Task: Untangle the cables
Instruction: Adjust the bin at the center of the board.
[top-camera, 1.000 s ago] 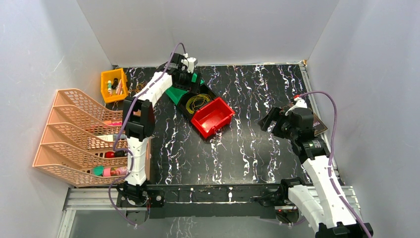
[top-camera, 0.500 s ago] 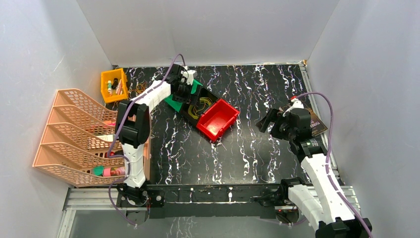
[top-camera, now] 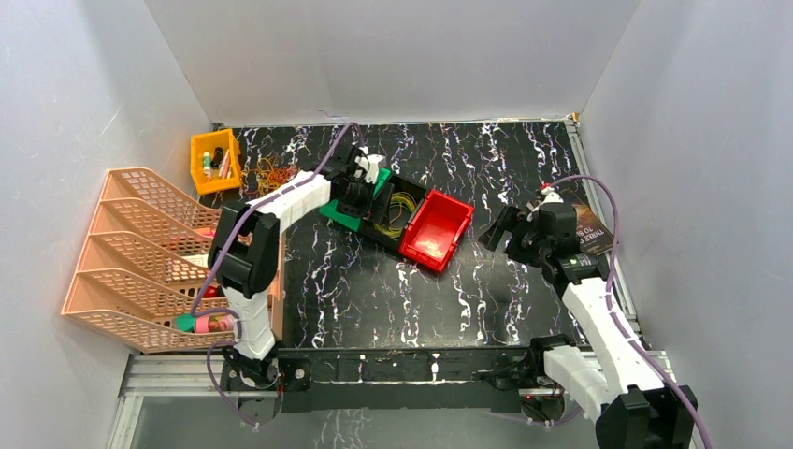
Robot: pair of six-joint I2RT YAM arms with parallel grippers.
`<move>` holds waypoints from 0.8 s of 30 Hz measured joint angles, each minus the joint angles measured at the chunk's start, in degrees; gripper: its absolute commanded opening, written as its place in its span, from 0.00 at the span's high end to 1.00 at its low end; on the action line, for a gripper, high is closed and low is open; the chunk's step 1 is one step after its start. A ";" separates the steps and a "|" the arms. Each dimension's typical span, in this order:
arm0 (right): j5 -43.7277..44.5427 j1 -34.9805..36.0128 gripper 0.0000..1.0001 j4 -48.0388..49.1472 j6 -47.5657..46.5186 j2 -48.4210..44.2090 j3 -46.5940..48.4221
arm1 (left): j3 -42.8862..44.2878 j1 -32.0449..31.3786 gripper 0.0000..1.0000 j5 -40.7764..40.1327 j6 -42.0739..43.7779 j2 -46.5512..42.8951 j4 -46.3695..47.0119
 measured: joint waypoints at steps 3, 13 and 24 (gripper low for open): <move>-0.33 0.00 0.02 1.09 0.24 1.92 0.00 | -0.68 -1.81 0.02 -0.11 -0.85 -0.04 0.33; 0.94 0.00 0.02 5.31 0.55 10.03 0.00 | -4.96 -9.46 0.02 0.74 -3.91 -4.31 2.36; 3.69 0.00 0.02 11.91 0.55 22.29 1.16 | -7.98 -12.61 0.02 0.79 -7.50 -7.63 5.49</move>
